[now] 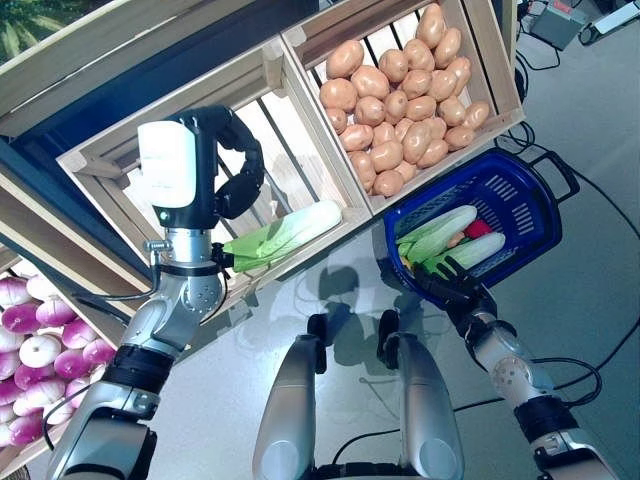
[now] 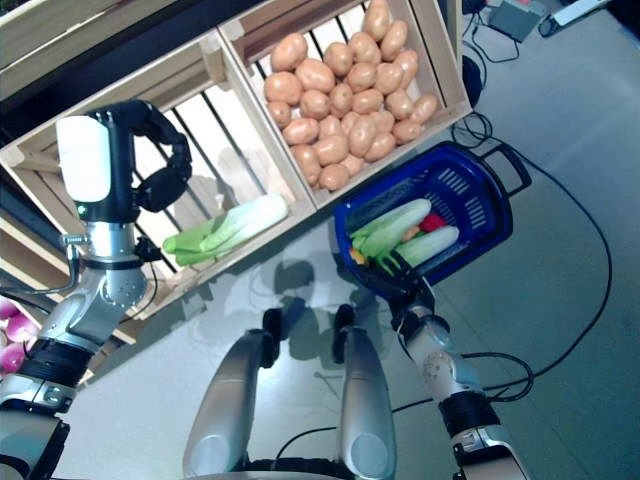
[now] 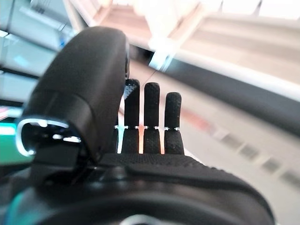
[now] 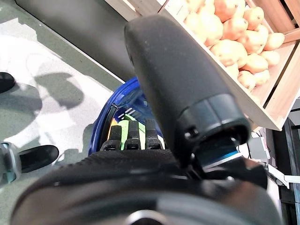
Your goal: Put vegetables into the basket
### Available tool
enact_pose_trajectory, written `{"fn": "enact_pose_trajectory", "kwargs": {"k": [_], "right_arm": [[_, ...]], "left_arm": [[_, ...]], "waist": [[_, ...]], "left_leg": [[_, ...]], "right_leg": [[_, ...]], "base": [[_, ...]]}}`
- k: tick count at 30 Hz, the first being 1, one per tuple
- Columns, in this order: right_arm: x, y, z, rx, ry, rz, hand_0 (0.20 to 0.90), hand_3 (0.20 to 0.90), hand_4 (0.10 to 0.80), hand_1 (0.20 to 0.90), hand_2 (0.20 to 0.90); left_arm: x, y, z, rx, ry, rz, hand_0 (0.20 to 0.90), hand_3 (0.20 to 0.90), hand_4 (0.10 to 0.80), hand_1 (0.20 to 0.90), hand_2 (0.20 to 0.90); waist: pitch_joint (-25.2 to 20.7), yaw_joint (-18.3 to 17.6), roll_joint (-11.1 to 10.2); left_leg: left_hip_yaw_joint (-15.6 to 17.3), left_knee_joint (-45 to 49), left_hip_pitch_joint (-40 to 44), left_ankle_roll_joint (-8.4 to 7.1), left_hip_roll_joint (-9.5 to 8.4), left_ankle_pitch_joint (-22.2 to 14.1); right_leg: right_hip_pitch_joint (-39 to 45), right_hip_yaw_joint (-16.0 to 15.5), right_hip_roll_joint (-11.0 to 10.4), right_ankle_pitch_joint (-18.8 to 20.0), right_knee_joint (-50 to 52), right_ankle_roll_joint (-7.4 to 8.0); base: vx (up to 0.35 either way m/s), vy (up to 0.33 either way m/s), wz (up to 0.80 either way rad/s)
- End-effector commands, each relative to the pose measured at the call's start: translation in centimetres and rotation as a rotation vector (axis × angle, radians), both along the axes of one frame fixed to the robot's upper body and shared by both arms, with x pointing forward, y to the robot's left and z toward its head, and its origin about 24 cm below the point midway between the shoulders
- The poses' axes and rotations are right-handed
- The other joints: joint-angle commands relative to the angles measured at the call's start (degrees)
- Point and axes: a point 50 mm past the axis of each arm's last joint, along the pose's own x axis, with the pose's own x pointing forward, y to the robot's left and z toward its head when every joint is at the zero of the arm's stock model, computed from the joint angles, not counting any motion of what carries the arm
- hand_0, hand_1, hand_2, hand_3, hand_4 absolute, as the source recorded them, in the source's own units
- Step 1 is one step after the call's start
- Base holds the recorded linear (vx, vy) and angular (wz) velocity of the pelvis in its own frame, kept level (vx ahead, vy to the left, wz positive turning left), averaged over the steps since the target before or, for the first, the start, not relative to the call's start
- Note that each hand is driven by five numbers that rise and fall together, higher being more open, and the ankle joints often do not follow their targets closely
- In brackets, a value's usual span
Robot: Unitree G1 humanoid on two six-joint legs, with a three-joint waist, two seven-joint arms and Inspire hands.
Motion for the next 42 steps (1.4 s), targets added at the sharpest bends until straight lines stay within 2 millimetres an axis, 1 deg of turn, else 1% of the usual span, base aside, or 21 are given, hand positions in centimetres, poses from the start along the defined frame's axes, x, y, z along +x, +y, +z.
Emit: {"fn": "enact_pose_trajectory", "kwargs": {"k": [1, 3, 9, 11, 13, 16, 19, 21, 23, 26, 30, 36, 42], "right_arm": [[0.8, -1.4, 4.2, -0.03, -0.182, -0.059, 0.9, 0.9, 0.8, 0.9, 0.9], [0.8, -1.4, 4.3, -0.036, -0.183, -0.05, 0.9, 0.9, 0.8, 0.9, 0.9], [0.7, -1.7, 4.3, -0.049, -0.188, -0.028, 0.9, 0.9, 0.8, 0.9, 0.9], [0.8, -1.7, 4.2, -0.05, -0.188, -0.024, 0.9, 0.9, 0.8, 0.9, 0.9], [0.9, -1.5, 4.2, -0.05, -0.188, -0.016, 0.9, 0.9, 0.8, 0.9, 0.9], [1.0, -1.1, 4.1, -0.044, -0.184, -0.01, 0.9, 0.9, 0.8, 0.9, 0.9], [1.0, -1.2, 4.0, -0.042, -0.175, -0.007, 0.9, 0.9, 0.8, 0.9, 0.9], [0.9, -1.3, 3.8, -0.043, -0.171, -0.002, 0.9, 0.9, 0.8, 0.9, 0.9], [0.8, -1.1, 3.6, -0.051, -0.166, 0.002, 0.9, 0.9, 0.8, 0.9, 0.9], [0.6, -0.7, 3.2, -0.067, -0.158, 0.02, 0.9, 0.9, 0.8, 0.9, 0.9], [0.8, -0.2, 3.5, -0.085, -0.173, 0.04, 0.9, 0.9, 0.8, 0.9, 0.9], [1.2, 0.2, 3.9, -0.084, -0.189, 0.056, 0.9, 0.9, 0.8, 0.9, 0.9], [1.4, 0.5, 3.9, -0.091, -0.186, 0.065, 0.9, 0.9, 0.8, 0.9, 0.9]], "left_arm": [[-0.5, -0.6, 2.5, -0.022, -0.065, -0.027, 0.9, 0.9, 0.8, 0.9, 0.9], [-0.3, -0.5, 2.2, -0.033, -0.005, -0.023, 0.9, 0.9, 0.8, 0.9, 0.9], [0.1, -0.9, 2.3, -0.024, 0.056, -0.022, 0.9, 0.9, 0.8, 0.9, 0.9], [0.6, -0.9, 2.1, -0.064, 0.118, -0.042, 0.9, 0.9, 0.8, 0.9, 0.9], [1.0, -1.1, 1.5, -0.148, 0.198, -0.091, 0.9, 0.9, 0.8, 0.9, 0.9], [1.4, -1.6, 1.0, -0.195, 0.246, -0.11, 0.9, 0.9, 0.8, 0.9, 0.9], [2.1, -1.0, 0.9, -0.187, 0.262, -0.066, 0.9, 0.9, 0.8, 0.9, 0.9], [2.3, -0.7, 1.1, -0.179, 0.268, -0.047, 0.9, 0.9, 0.8, 0.9, 0.9], [2.6, -0.3, 1.3, -0.153, 0.271, -0.027, 0.9, 0.9, 0.8, 0.9, 0.9], [2.9, -0.1, 1.1, -0.183, 0.307, -0.017, 0.9, 0.9, 0.8, 0.9, 0.9], [3.4, 0.2, 1.5, -0.172, 0.311, -0.003, 0.9, 0.9, 0.8, 0.9, 0.9], [4.0, 0.5, 2.1, -0.182, 0.294, 0.041, 0.9, 0.9, 0.8, 0.9, 0.9], [4.6, 1.0, 2.1, -0.199, 0.312, 0.063, 0.9, 0.9, 0.8, 0.9, 0.9]], "waist": [[-0.2, 0.6, 0.4], [-0.2, 0.3, 0.6], [-0.2, -0.3, 0.6], [-0.2, -0.4, 0.5], [-0.2, -0.6, 0.3], [-0.2, -0.7, -0.2], [-0.2, -1.1, -0.7], [-0.2, -1.2, -0.9], [-0.2, -1.5, -1.2], [-0.2, -1.7, -1.8], [-0.2, -2.1, -2.4], [-0.2, -2.5, -2.5], [-0.2, -3.0, -2.5]], "left_leg": [[2.5, 2.1, 1.1, -0.75, -1.8, -4.8], [2.5, 2.0, -0.6, -0.61, -1.64, -4.2], [2.6, 0.1, -3.7, -0.71, -1.15, -2.0], [2.6, -0.6, -4.5, -0.79, -1.05, -1.3], [2.6, -1.0, -4.9, -0.89, -0.93, -0.9], [2.6, -1.8, -5.2, -0.98, -0.65, -0.1], [2.9, -2.0, -5.9, -1.1, -0.19, 0.6], [3.0, -2.2, -6.0, -1.11, -0.05, 0.7], [3.2, -2.4, -6.2, -1.07, 0.04, 0.8], [3.2, -3.3, -6.6, -1.16, 0.18, 1.6], [3.4, -3.9, -7.1, -1.12, 0.3, 1.7], [3.8, -3.8, -7.8, -1.09, 0.51, 1.4], [4.3, -3.9, -8.4, -0.97, 0.64, 1.2]], "right_leg": [[1.4, -1.6, 0.2, -4.0, 7.3, -0.14], [-0.5, -1.3, 0.7, -3.7, 7.5, -0.22], [-3.2, -0.6, 1.8, -2.5, 5.8, -0.35], [-3.8, -0.6, 2.1, -2.1, 5.3, -0.41], [-4.1, -0.5, 2.4, -1.7, 4.7, -0.38], [-4.3, -0.4, 2.7, -1.1, 3.9, -0.4], [-4.7, -0.2, 3.0, -0.7, 3.5, -0.46], [-4.8, -0.1, 3.1, -0.6, 3.3, -0.45], [-5.0, 0.1, 3.4, -0.2, 2.8, -0.46], [-5.0, 0.4, 3.9, 0.6, 1.2, -0.43], [-5.4, 0.9, 4.4, 1.2, -0.4, -0.39], [-6.3, 1.2, 4.6, 1.2, -0.3, -0.48], [-7.4, 1.6, 4.5, 1.7, -0.7, -0.24]], "base": [[0.0, 0.0, 0.0], [0.001, -0.002, 0.02], [0.0, 0.0, 0.0], [0.0, 0.0, 0.0], [0.0, 0.0, 0.0], [0.0, 0.0, 0.0], [0.028, 0.002, -0.01], [0.04, 0.002, -0.03], [0.04, 0.002, -0.03], [0.046, -0.002, -0.04], [0.012, 0.001, -0.03], [0.006, 0.023, -0.03], [0.002, 0.017, -0.04]]}}
